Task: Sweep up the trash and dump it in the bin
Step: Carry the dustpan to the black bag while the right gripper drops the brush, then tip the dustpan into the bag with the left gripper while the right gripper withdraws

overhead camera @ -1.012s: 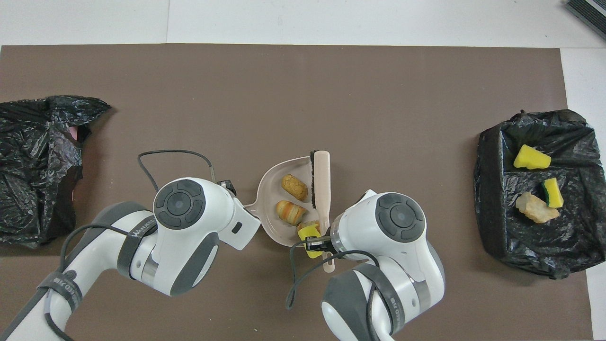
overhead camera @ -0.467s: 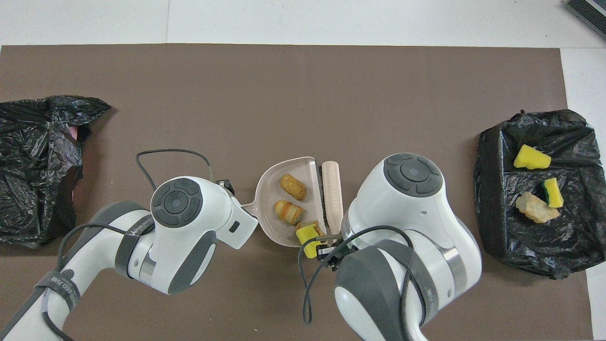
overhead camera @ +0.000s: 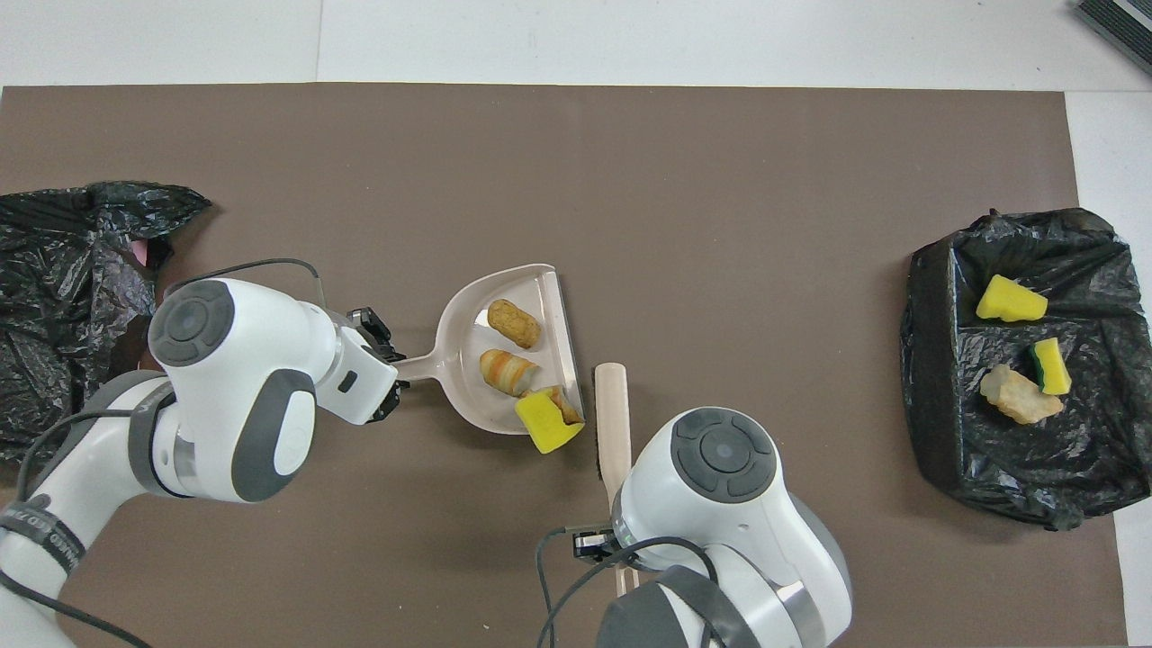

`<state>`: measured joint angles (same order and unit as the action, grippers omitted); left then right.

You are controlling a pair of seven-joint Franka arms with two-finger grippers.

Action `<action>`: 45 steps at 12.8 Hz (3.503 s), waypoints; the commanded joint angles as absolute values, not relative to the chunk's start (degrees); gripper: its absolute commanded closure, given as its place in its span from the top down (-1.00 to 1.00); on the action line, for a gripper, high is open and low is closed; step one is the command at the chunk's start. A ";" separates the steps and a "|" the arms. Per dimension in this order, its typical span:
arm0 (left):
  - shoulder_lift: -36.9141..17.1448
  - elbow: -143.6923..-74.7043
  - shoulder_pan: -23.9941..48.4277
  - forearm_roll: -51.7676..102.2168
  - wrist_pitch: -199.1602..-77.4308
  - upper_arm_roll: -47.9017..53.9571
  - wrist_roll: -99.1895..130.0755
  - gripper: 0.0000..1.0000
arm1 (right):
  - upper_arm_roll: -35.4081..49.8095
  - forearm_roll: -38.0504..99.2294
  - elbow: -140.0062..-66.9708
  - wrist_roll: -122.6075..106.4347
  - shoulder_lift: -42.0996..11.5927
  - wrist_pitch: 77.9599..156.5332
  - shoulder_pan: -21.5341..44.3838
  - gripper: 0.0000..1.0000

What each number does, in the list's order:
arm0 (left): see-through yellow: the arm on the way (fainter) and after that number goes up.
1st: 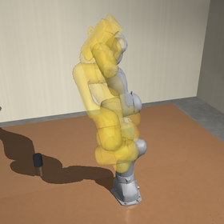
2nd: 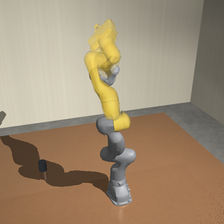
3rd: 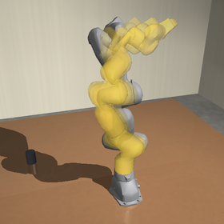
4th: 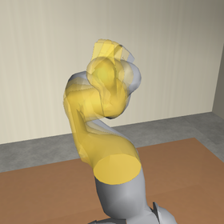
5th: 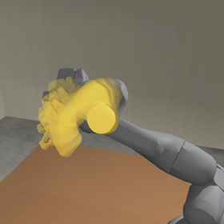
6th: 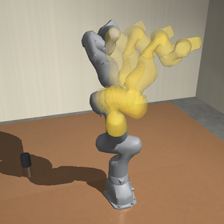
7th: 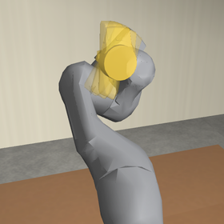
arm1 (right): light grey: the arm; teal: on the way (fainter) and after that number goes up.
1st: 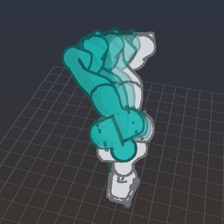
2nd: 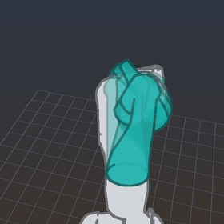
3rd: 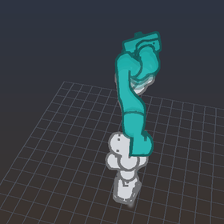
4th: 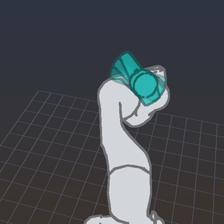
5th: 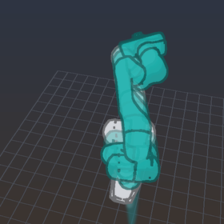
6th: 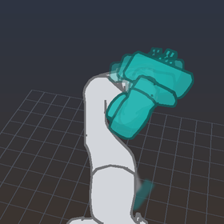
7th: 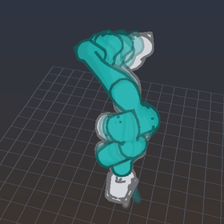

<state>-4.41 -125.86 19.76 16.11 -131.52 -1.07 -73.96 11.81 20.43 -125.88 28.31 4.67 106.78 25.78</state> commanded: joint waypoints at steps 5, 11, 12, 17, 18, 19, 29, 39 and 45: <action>-9.75 -110.58 6.00 19.59 -117.09 -0.44 -84.98 -1.00 | 12.04 21.18 -127.70 38.93 6.15 110.83 29.09 -1.00; -9.84 -108.98 -2.63 34.36 -106.53 -0.53 -84.73 -1.00 | 11.95 20.83 -136.39 34.27 7.47 113.71 32.69 -1.00; -9.67 -109.51 -2.72 34.63 -106.35 -0.53 -83.42 -1.00 | 11.95 20.83 -137.45 34.63 7.04 116.51 33.13 -1.00; -9.49 -108.90 -3.17 34.64 -106.08 -0.70 -81.83 -1.00 | 11.87 20.66 -136.67 34.81 5.28 117.95 33.49 0.51; -9.49 -107.85 -2.99 33.06 -106.17 -0.70 -81.57 -1.00 | 11.87 19.78 -135.45 34.80 4.49 118.30 33.31 0.83; -9.49 -106.80 -2.99 31.22 -106.00 -0.70 -81.48 -1.00 | 11.87 18.21 -133.70 34.72 3.44 118.21 33.05 1.00; -12.21 -92.21 -14.40 9.52 -100.38 -1.05 -95.85 -1.00 | 11.34 7.30 -122.26 34.01 3.95 116.98 19.60 1.00; -18.02 -77.61 -26.46 -10.62 -105.18 -1.05 -118.04 -1.00 | 8.80 -2.18 -102.94 15.94 5.54 101.44 -1.49 1.00; -12.15 -88.91 -21.99 -34.59 -114.24 -0.88 -105.33 -1.00 | -0.44 -0.97 -92.99 4.30 5.80 89.74 -1.41 1.00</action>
<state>-16.74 -81.38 -24.37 -28.77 -110.93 -0.42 -110.31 -0.32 -1.20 -95.48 5.13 6.34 92.39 -1.19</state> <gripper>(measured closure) 0.674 0.000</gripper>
